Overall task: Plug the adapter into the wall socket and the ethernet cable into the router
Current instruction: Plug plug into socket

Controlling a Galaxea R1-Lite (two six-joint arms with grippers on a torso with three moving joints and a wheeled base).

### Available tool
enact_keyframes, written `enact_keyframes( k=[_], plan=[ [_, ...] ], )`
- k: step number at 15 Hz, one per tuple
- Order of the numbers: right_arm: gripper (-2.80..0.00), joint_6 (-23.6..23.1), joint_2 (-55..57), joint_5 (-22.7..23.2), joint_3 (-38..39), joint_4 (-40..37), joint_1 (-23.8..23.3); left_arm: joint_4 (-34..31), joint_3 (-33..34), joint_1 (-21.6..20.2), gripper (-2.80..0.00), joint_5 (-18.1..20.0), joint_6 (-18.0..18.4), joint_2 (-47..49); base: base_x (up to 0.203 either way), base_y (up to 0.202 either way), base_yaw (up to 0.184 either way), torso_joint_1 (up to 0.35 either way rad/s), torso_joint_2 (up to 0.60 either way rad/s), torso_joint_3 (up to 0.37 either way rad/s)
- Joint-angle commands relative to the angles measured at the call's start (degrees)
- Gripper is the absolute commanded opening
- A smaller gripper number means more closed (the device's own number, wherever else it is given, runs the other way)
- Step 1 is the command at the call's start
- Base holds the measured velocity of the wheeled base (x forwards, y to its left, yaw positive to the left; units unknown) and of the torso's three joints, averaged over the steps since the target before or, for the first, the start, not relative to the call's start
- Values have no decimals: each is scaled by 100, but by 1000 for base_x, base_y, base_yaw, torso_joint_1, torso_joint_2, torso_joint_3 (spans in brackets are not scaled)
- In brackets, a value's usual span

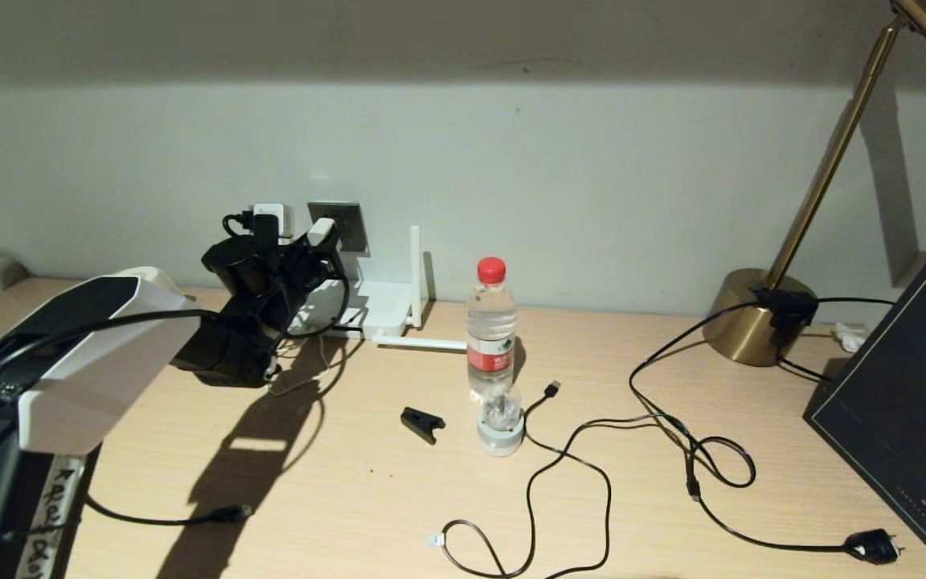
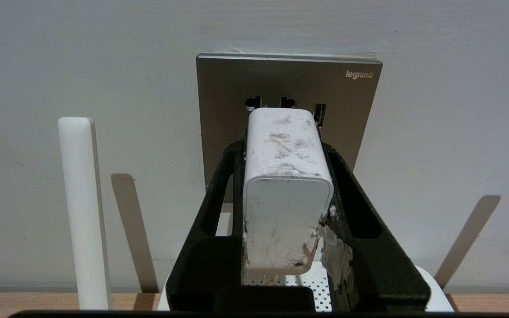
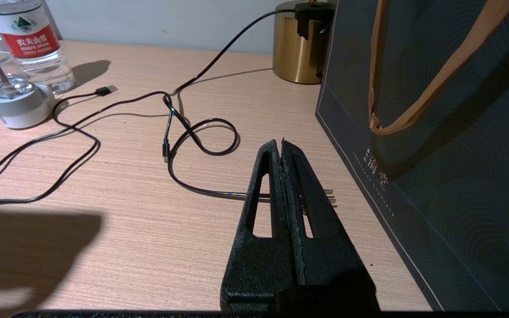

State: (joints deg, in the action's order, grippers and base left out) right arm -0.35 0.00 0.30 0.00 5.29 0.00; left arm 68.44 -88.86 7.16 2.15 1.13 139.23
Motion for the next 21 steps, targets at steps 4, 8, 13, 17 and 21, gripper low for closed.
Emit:
enact_keyframes(
  k=[4,8,13,17,21],
  plan=[
    [-280,0,3,5,202,7,0,38,9,-13,-280,-12,1,-45,0,0,0,0,0,0],
    [-280,0,9,5,202,7,0,45,26,-13,-280,-12,10,-63,0,0,0,0,0,0],
    [-280,0,9,5,202,7,0,38,18,-18,-280,-4,10,-63,0,0,0,0,0,0],
    [-280,0,9,5,202,7,0,38,9,-22,-280,-4,10,-54,0,0,0,0,0,0],
    [-280,0,9,5,202,7,0,38,17,-13,-280,-4,10,-36,0,0,0,0,0,0]
  ],
)
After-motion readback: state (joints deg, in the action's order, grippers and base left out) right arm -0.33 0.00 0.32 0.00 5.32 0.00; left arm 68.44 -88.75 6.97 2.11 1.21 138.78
